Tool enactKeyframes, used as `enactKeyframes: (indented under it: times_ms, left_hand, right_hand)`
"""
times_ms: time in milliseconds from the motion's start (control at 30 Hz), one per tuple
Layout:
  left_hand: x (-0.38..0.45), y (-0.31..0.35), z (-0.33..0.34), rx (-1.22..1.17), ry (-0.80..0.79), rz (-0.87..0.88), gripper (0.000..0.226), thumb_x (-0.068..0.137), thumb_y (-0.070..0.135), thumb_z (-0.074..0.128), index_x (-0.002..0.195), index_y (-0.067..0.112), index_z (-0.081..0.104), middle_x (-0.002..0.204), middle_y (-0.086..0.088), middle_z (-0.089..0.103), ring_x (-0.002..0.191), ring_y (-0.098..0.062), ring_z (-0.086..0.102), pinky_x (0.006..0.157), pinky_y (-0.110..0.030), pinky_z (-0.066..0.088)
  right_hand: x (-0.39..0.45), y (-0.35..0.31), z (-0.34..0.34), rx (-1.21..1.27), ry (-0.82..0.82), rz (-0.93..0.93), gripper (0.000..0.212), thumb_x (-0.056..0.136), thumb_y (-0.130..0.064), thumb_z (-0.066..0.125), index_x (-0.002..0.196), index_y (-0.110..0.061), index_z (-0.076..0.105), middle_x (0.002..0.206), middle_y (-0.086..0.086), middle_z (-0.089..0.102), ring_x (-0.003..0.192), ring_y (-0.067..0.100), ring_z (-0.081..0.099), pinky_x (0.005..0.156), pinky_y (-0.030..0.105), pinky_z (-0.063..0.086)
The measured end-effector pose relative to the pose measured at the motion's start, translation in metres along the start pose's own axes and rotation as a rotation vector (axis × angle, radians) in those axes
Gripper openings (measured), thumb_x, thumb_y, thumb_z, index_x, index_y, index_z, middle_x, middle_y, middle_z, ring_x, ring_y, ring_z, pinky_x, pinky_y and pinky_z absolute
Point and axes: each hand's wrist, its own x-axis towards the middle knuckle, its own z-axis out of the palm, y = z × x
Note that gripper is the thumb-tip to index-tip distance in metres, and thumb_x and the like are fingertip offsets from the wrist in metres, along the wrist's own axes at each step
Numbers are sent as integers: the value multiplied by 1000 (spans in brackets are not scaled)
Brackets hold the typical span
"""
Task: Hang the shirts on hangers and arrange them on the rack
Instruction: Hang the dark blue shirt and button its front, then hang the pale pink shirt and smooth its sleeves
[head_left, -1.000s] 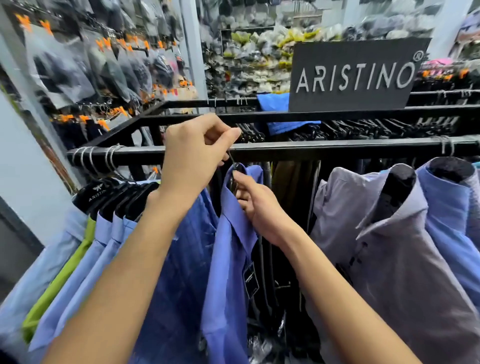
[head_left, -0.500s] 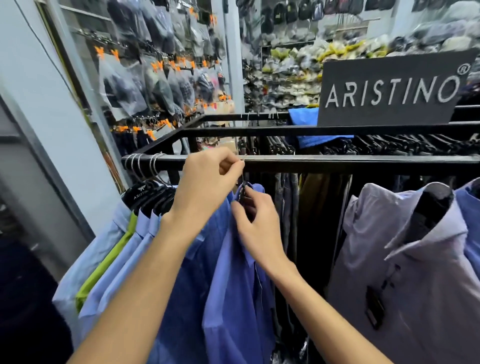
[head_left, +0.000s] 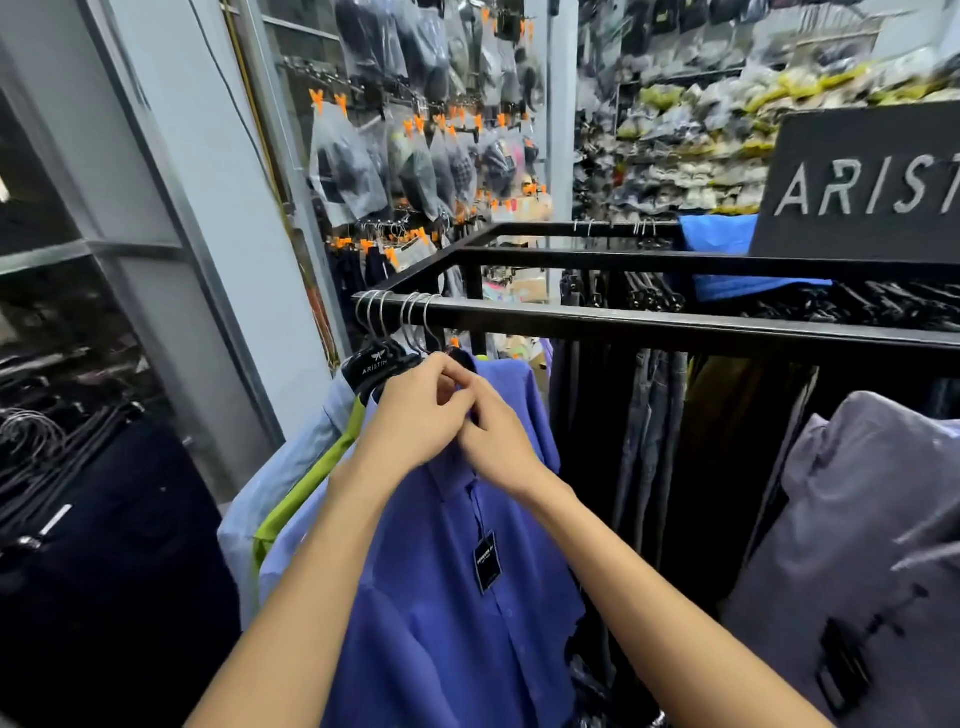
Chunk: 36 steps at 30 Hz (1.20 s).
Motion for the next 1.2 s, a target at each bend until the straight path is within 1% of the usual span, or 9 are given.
enactKeyframes:
  times_ms: [67,167,267,433,633,767,933,1067,1200]
  left_hand:
    - [-2,2,4,-16,1,30,14,88,15,67,100,23,69,89,11,72,87,-4,69,82,-20,50]
    - [-6,9,16,-141,-9,82,16,88,7,66,91,23,69,84,15,73,79,7,68,74,-8,48]
    - [-12,31,40,-249,-54,144,22,90,5,66,87,26,69,83,17,72,77,9,66,75,-6,47]
    - [-38,93,106,-399,-218,280,25,91,5,65,90,30,68,84,17,74,80,3,69,72,-11,50]
    - [-82,170,185,-603,-365,362,29,89,-2,64,98,25,70,94,10,75,91,-3,71,85,-18,53]
    - [-109,209,231,-722,-508,307,35,90,6,70,118,27,62,106,5,72,103,-5,68,89,-18,52]
    - [-128,238,278,-661,-558,262,28,90,44,69,115,33,65,110,15,72,106,0,66,97,-26,51]
    - [-127,244,289,-678,-573,219,12,100,32,60,101,25,70,99,10,75,99,-9,68,91,-31,54]
    - [-119,238,284,-681,-624,200,17,102,33,56,88,27,64,89,12,70,92,-14,64,97,-44,49]
  right_hand:
    - [-4,1,-9,21,6,39,64,85,5,46,133,-35,58,126,-10,69,113,-6,62,96,15,47]
    - [-22,9,-31,75,95,91,59,89,2,49,142,-25,55,135,-8,65,124,1,59,108,35,49]
    - [-54,15,-65,77,244,116,57,91,-1,52,144,-21,51,137,-5,62,122,6,61,104,40,53]
    - [-115,8,-136,-62,550,72,42,93,4,59,129,-17,62,115,-3,70,100,7,69,92,27,55]
    - [-195,-13,-221,-358,796,24,31,92,2,62,112,-20,69,107,-7,70,103,8,67,92,22,51]
    - [-245,-21,-271,-414,974,65,28,92,-2,64,108,-24,71,104,-10,72,102,4,67,89,13,47]
    - [-292,-15,-304,-481,864,259,38,93,-7,67,128,-19,66,119,-11,69,112,-2,64,97,13,47]
    - [-304,-13,-301,-482,757,380,53,92,-20,64,144,-24,54,136,-14,62,127,1,57,109,33,48]
    - [-294,-21,-296,-511,747,438,50,89,-14,67,136,-25,56,105,-13,69,95,0,65,90,22,51]
